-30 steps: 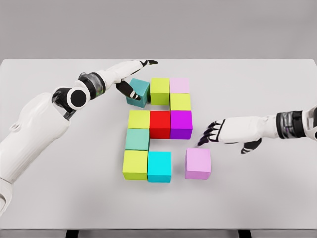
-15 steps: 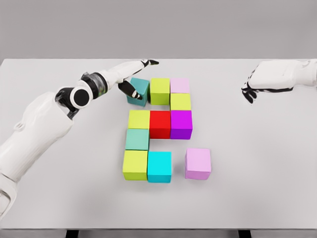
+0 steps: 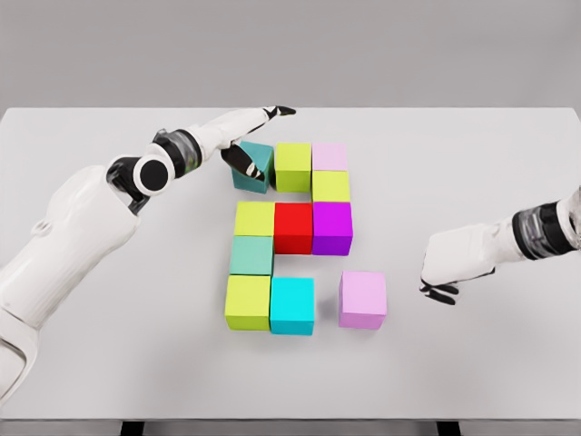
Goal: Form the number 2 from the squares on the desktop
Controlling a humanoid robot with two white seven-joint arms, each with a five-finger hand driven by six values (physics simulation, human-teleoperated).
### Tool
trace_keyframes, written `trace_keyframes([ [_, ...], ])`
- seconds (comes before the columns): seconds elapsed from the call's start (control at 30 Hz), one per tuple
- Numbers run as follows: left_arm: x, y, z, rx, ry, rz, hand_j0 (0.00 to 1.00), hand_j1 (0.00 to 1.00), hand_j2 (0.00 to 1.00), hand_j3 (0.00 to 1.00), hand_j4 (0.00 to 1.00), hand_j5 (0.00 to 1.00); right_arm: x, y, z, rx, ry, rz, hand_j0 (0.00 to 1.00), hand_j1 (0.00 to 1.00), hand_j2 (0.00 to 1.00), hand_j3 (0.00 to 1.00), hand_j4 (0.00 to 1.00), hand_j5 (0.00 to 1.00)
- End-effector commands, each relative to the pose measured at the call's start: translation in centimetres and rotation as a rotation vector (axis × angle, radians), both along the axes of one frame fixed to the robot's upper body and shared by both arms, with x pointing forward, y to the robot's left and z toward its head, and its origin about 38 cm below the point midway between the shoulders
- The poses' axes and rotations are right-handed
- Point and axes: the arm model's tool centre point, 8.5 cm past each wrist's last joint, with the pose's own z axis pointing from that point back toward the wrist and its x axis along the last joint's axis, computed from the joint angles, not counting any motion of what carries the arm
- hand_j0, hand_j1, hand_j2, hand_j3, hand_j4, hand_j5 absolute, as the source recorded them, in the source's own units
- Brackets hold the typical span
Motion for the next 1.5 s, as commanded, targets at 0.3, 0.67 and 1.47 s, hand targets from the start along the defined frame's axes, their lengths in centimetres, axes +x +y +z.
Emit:
trace_keyframes([
  [0.3, 0.2, -0.1, -0.1, -0.004, -0.004, 0.004, 1.00, 1.00, 1.00, 1.00, 1.00, 1.00, -1.1, 3.4, -1.9, 0.035, 0.055, 0.079, 0.15, 0.15, 0.15, 0.15, 0.15, 0.15],
  [0.67, 0.5, -0.1, -0.1, -0.008, -0.005, 0.002, 1.00, 1.00, 1.00, 1.00, 1.00, 1.00, -1.2, 4.2, -2.1, 0.044, 0.061, 0.095, 0.15, 0.15, 0.15, 0.15, 0.15, 0.15],
  [1.47, 2.1, 10.0, 0.2, 0.505, 0.047, 0.043, 0.57, 0.57, 0.57, 0.57, 0.57, 0.57, -0.7, 4.5, -1.5, 0.045, 0.042, 0.101, 0.15, 0.15, 0.15, 0.15, 0.15, 0.15],
])
